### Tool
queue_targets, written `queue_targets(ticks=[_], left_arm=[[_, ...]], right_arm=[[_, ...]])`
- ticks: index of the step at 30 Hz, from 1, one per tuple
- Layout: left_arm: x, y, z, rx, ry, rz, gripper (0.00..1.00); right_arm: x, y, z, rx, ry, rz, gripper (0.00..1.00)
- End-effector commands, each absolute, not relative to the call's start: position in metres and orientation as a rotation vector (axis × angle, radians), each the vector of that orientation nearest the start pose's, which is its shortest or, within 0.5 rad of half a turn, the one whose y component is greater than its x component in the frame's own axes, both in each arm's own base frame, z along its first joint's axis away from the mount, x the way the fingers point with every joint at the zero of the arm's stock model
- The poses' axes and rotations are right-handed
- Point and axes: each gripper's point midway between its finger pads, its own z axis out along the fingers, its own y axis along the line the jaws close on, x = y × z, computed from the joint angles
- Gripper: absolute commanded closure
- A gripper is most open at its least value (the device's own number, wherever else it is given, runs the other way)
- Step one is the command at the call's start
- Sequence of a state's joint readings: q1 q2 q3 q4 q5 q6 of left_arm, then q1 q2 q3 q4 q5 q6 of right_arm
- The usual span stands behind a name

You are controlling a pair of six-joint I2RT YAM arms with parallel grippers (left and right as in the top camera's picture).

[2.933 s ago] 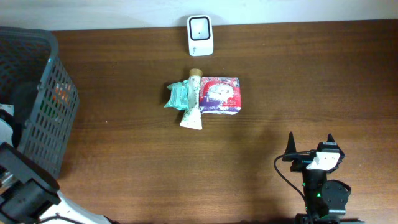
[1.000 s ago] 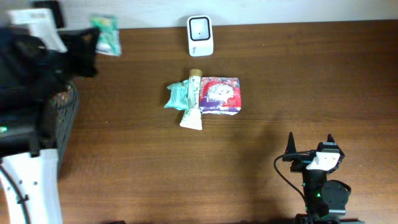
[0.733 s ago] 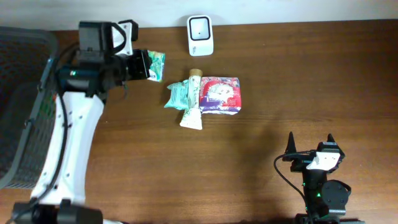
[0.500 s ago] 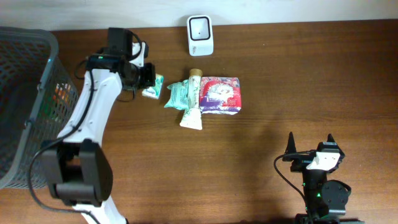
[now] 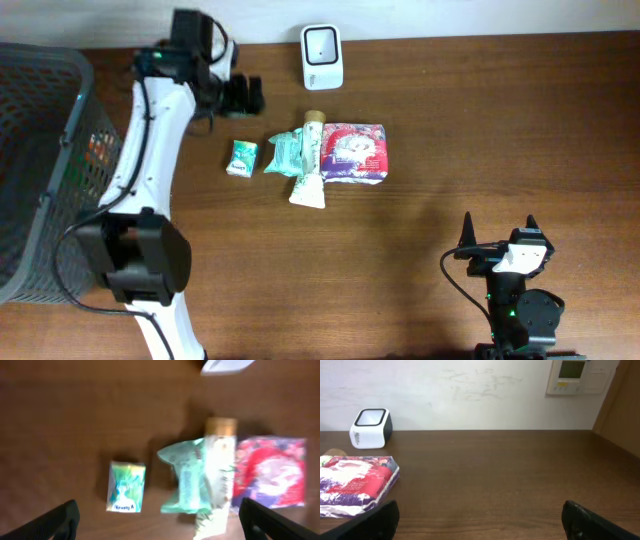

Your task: Scan the item barcode

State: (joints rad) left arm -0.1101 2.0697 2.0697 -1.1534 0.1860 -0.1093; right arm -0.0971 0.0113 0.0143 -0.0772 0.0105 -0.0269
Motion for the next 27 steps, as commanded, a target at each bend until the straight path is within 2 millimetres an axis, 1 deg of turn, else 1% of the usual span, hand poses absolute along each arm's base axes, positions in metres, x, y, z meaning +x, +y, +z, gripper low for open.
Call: queue_targets(ticks=[1,2,3,5,6,7,8,9,10,11,12,13,14,15,16,18,21,22,23,25,26,27], left_arm=[[0.49,-0.074,0.292,0.057,2.499,-0.324,0.01],[0.487,-0.068,0.314,0.046,2.456,-0.318,0.01],[0.48,-0.055,0.346,0.023,2.388,-0.306,0.01],[0.462,-0.03,0.387,-0.027,2.303,-0.277,0.01],[0.449,-0.01,0.409,-0.07,2.252,-0.25,0.01],[0.439,0.009,0.424,-0.115,2.21,-0.222,0.01],[0.423,0.042,0.442,-0.211,2.156,-0.181,0.01],[0.411,0.073,0.452,-0.303,2.118,-0.141,0.01],[0.399,0.103,0.458,-0.378,2.088,-0.092,0.01],[0.388,0.135,0.46,-0.463,2.067,-0.042,0.01],[0.372,0.179,0.457,-0.581,2.044,0.024,0.01],[0.363,0.207,0.452,-0.658,2.033,0.063,0.01],[0.358,0.223,0.448,-0.702,2.029,0.083,0.01],[0.356,0.242,0.438,-0.76,2.035,0.093,0.01],[0.361,0.258,0.419,-0.843,2.049,0.064,0.01],[0.377,0.271,0.388,-0.928,2.087,0.015,0.01],[0.395,0.285,0.347,-0.976,2.161,-0.015,0.01],[0.4,0.289,0.329,-0.997,2.196,-0.029,0.01],[0.405,0.29,0.315,-1.009,2.226,-0.056,0.01],[0.415,0.291,0.274,-1.049,2.312,-0.11,0.01],[0.419,0.29,0.261,-1.052,2.347,-0.116,0.01],[0.423,0.286,0.25,-0.994,2.403,-0.099,0.01]], right_arm=[[0.245,-0.024,0.155,0.069,1.65,-0.093,0.01],[0.245,-0.024,0.155,0.069,1.65,-0.093,0.01],[0.245,-0.024,0.155,0.069,1.65,-0.093,0.01],[0.245,-0.024,0.155,0.069,1.65,-0.093,0.01],[0.245,-0.024,0.155,0.069,1.65,-0.093,0.01],[0.245,-0.024,0.155,0.069,1.65,-0.093,0.01],[0.245,-0.024,0.155,0.069,1.65,-0.093,0.01],[0.245,-0.024,0.155,0.069,1.65,-0.093,0.01],[0.245,-0.024,0.155,0.069,1.65,-0.093,0.01],[0.245,-0.024,0.155,0.069,1.65,-0.093,0.01],[0.245,-0.024,0.155,0.069,1.65,-0.093,0.01],[0.245,-0.024,0.155,0.069,1.65,-0.093,0.01],[0.245,-0.024,0.155,0.069,1.65,-0.093,0.01],[0.245,-0.024,0.155,0.069,1.65,-0.093,0.01],[0.245,-0.024,0.155,0.069,1.65,-0.093,0.01],[0.245,-0.024,0.155,0.069,1.65,-0.093,0.01],[0.245,-0.024,0.155,0.069,1.65,-0.093,0.01],[0.245,-0.024,0.155,0.069,1.65,-0.093,0.01],[0.245,-0.024,0.155,0.069,1.65,-0.093,0.01],[0.245,-0.024,0.155,0.069,1.65,-0.093,0.01],[0.245,-0.024,0.155,0.069,1.65,-0.093,0.01],[0.245,-0.024,0.155,0.069,1.65,-0.093,0.01]])
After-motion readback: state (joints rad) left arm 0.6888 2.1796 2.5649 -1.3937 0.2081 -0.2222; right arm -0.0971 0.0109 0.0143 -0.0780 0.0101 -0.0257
